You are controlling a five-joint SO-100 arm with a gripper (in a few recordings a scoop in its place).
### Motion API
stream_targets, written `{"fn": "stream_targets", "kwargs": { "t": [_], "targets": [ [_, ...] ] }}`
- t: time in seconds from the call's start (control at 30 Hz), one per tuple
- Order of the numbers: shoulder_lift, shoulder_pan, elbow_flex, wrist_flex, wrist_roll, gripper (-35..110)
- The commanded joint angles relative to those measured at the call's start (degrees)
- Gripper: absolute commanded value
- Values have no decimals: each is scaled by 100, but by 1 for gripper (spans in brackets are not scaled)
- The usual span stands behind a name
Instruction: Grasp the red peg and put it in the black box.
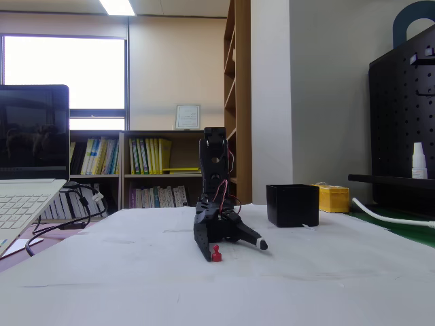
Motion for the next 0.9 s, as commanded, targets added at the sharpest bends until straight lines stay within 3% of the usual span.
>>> {"fn": "stream_targets", "kwargs": {
  "t": [0.0, 0.87],
  "targets": [
    [-9, 53, 123, 26, -44, 42],
    [-44, 9, 70, 26, -360, 22]
  ]
}}
